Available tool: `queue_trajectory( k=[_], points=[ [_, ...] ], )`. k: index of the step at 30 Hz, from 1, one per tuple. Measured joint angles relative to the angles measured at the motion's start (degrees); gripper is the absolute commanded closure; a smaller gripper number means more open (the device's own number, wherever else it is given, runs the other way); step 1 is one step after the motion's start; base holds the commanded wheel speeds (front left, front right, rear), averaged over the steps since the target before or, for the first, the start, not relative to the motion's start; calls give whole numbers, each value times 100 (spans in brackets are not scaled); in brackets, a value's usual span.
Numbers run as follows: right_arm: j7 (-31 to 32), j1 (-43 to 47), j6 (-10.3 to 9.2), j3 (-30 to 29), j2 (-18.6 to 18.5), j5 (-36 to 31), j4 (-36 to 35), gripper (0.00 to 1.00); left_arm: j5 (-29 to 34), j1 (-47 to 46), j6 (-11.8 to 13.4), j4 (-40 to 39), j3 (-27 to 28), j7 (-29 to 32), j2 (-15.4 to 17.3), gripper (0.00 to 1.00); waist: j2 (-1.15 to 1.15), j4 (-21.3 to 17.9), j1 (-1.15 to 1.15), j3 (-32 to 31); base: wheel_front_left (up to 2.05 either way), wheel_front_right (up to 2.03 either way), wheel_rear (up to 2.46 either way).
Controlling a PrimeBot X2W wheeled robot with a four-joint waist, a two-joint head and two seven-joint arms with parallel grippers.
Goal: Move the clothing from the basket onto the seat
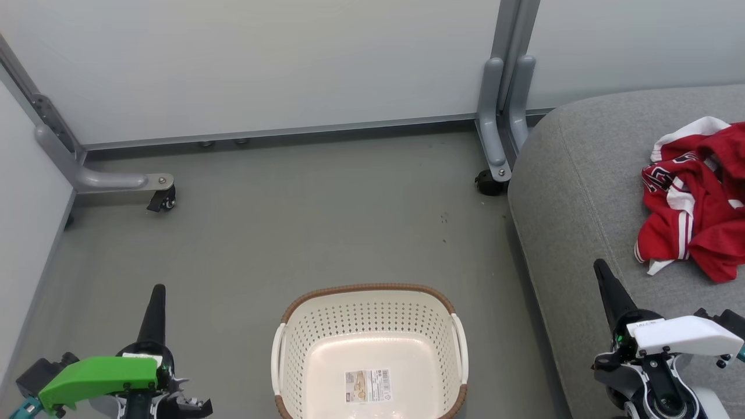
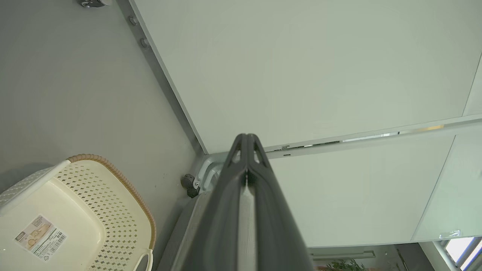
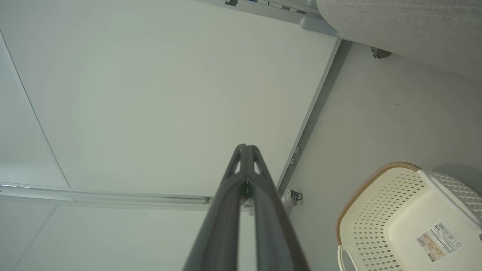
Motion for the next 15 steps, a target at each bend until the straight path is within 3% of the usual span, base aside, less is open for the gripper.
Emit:
queue_trajectory(
  k=[15],
  points=[
    [96,-164,0,-88,8,644,147,100,-649,-110,-29,-2,58,175,-5,100,0,6,0,15,0,0,0]
  ],
)
